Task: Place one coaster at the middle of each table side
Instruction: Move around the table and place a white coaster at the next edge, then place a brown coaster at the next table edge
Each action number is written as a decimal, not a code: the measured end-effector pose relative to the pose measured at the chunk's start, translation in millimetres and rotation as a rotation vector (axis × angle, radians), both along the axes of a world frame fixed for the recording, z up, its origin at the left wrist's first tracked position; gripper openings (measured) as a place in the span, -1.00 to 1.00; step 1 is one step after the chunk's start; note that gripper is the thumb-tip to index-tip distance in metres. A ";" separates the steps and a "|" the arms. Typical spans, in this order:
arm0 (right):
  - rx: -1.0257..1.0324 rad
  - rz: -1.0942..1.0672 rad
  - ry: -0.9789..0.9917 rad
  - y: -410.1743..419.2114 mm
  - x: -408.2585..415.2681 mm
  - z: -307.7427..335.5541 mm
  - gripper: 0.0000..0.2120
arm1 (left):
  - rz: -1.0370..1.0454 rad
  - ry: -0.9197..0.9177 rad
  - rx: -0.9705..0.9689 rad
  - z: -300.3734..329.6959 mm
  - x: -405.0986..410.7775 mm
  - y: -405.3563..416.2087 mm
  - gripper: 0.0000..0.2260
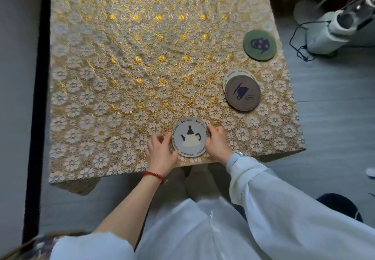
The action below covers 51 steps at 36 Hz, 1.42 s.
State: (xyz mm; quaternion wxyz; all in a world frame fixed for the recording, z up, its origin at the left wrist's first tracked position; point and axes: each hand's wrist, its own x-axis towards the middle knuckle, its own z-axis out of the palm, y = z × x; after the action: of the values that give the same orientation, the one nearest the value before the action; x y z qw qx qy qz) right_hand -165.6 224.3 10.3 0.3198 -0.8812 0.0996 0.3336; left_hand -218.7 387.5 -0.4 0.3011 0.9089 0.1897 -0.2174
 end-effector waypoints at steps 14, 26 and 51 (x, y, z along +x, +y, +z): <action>0.098 -0.004 0.024 8.6 1.6 4.4 -0.57 | 0.006 -0.026 0.042 -6.2 -7.2 6.8 -0.42; 0.123 0.031 0.006 6.1 1.9 -0.3 -0.53 | -0.029 -0.014 0.107 -7.3 -11.5 6.1 -0.40; -0.027 0.111 -0.248 -59.3 51.1 9.1 -0.64 | -0.028 -0.087 0.194 -4.7 22.5 7.5 -0.22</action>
State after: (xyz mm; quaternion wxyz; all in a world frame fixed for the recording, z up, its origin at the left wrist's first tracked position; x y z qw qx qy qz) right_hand -114.5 164.9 19.4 0.2987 -0.9241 0.0151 0.2380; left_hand -196.2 395.0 -5.1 0.2166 0.9450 0.1836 -0.1625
